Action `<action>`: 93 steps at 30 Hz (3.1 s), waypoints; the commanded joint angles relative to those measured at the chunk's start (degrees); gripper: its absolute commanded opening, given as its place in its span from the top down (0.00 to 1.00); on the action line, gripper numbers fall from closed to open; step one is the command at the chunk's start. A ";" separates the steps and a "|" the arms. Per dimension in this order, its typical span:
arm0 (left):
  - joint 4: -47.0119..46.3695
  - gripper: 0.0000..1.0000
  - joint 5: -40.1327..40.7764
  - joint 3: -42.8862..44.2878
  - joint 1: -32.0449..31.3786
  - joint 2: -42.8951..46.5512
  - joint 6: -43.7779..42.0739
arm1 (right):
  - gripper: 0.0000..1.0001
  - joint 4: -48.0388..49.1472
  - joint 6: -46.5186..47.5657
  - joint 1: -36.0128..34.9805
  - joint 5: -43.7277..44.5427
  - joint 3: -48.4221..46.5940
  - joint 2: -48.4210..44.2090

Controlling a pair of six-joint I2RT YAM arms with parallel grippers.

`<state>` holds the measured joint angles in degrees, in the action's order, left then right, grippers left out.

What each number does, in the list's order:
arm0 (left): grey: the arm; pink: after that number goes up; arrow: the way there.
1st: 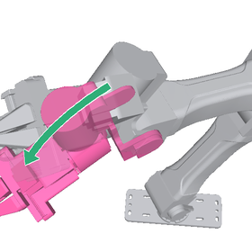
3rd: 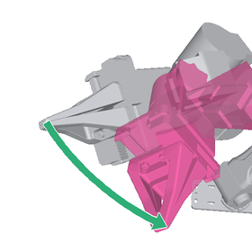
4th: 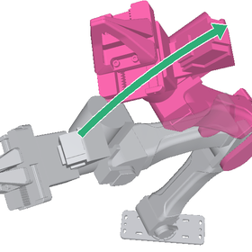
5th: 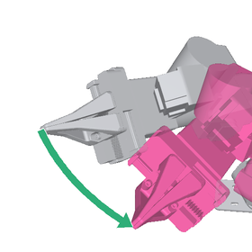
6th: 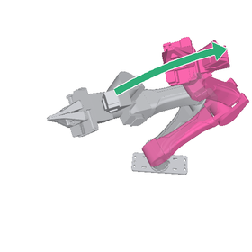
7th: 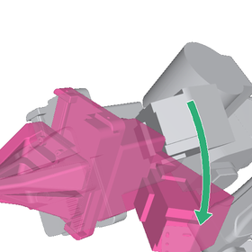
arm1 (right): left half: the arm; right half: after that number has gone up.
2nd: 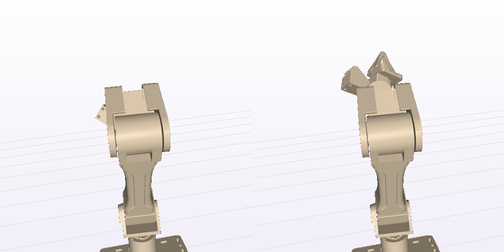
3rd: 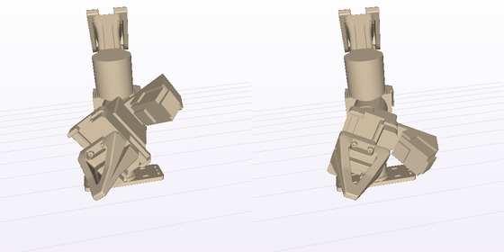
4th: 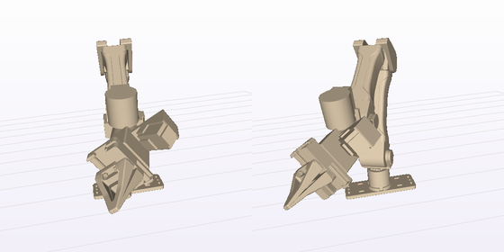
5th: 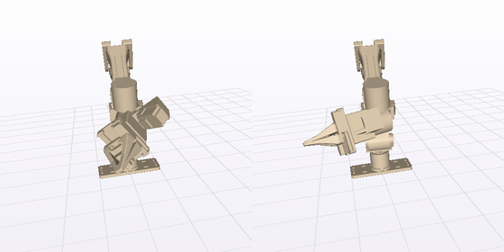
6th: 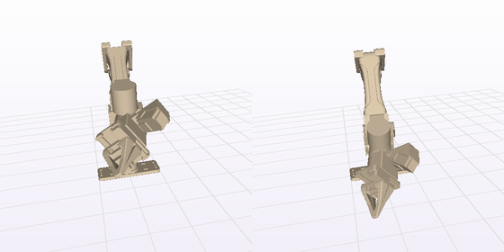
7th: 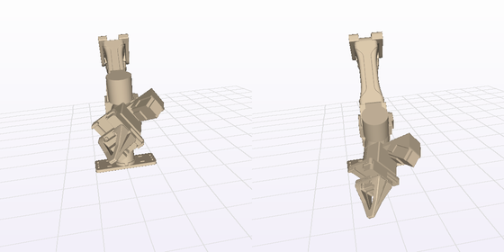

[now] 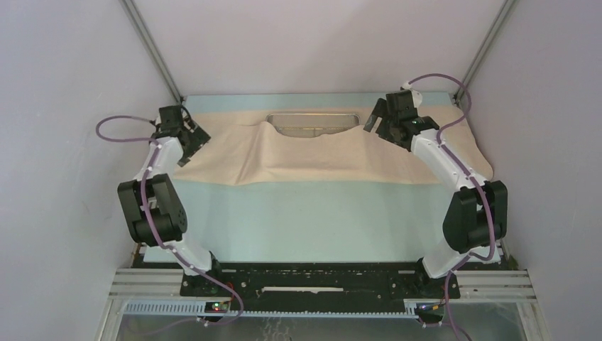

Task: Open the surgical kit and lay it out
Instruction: Open the surgical kit at the center of the board.

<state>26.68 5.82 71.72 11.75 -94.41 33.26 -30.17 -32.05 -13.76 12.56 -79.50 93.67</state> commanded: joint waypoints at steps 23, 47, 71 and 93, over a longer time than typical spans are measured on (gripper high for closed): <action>-1.94 0.31 6.51 7.70 16.93 -15.79 -1.26 | 0.00 6.75 1.66 -8.32 -4.28 1.44 -2.37; 3.38 0.69 5.90 12.50 19.33 -22.04 1.88 | 0.00 7.31 1.22 -9.32 -6.52 1.46 -1.18; 2.98 1.00 18.18 5.07 20.90 -11.85 4.77 | 0.00 6.84 1.80 -10.34 -7.62 1.55 -0.60; 6.69 0.74 14.77 10.17 23.11 -14.00 4.10 | 0.00 7.04 6.33 -3.68 -9.76 -0.46 4.34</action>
<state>33.65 18.17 78.15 30.30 -109.12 35.51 -24.40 -29.08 -18.63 2.70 -78.04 96.49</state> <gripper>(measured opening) 0.141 0.993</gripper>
